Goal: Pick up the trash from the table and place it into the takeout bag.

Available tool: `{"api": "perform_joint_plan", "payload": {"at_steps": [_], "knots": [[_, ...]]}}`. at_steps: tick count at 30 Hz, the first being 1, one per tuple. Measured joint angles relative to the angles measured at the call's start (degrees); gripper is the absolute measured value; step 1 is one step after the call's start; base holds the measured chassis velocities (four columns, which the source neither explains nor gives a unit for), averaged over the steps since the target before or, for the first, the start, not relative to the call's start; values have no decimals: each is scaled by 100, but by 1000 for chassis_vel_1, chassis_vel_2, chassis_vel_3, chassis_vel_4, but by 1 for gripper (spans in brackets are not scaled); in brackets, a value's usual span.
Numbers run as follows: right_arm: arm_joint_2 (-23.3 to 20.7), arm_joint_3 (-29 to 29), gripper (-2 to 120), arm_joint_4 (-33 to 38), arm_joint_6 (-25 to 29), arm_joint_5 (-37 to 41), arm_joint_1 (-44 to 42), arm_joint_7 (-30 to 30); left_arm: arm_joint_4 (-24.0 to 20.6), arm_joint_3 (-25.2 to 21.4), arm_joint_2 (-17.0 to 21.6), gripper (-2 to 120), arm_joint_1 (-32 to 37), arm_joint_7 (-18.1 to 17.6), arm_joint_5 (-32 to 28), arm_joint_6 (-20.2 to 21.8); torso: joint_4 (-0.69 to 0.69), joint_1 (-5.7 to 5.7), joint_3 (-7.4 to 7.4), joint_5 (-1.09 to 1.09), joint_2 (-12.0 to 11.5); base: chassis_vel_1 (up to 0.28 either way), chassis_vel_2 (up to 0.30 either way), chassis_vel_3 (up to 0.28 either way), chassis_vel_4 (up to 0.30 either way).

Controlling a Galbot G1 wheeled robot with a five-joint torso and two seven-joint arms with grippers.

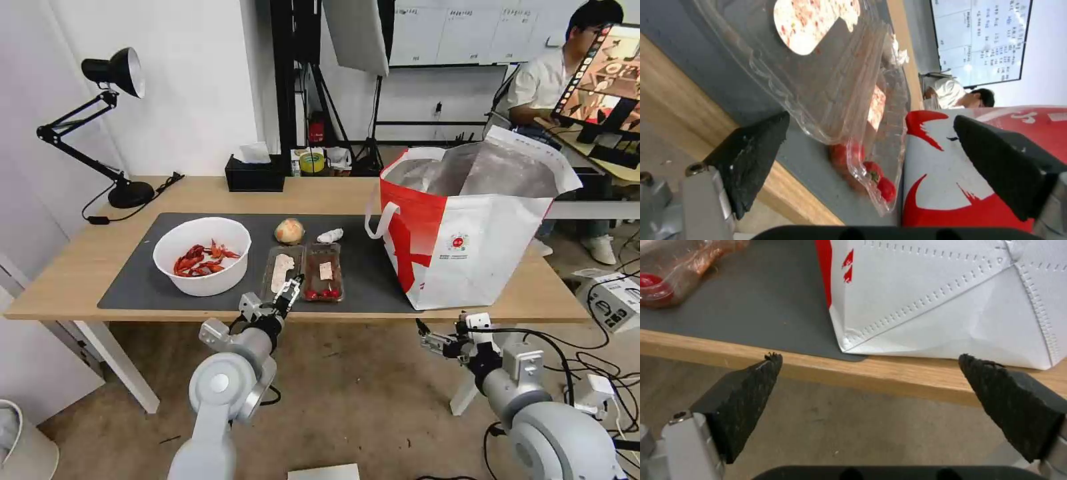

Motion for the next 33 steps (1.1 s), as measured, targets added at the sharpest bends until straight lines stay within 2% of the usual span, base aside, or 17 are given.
{"api": "perform_joint_plan", "payload": {"at_steps": [12, 24, 33], "knots": [[39, -22, 100, -71, 1, -20, 30, 4, 61, -6, -1, 100, -52, -25, -144, -150, 2, 0, 0, 0, 0, 0, 0, 0, 0], [76, -102, 100, -134, 1, -93, 73, 4, -103, -57, 0, 100, -30, 152, -348, -266, 0, 0, 1, -1, -1, 0, 0, 0, 0], [80, -107, 100, -149, 1, -108, 76, 3, -170, -52, 2, 100, -37, 422, -346, -371, 1, 1, 1, 0, -1, 0, 0, 0, 0]]}}
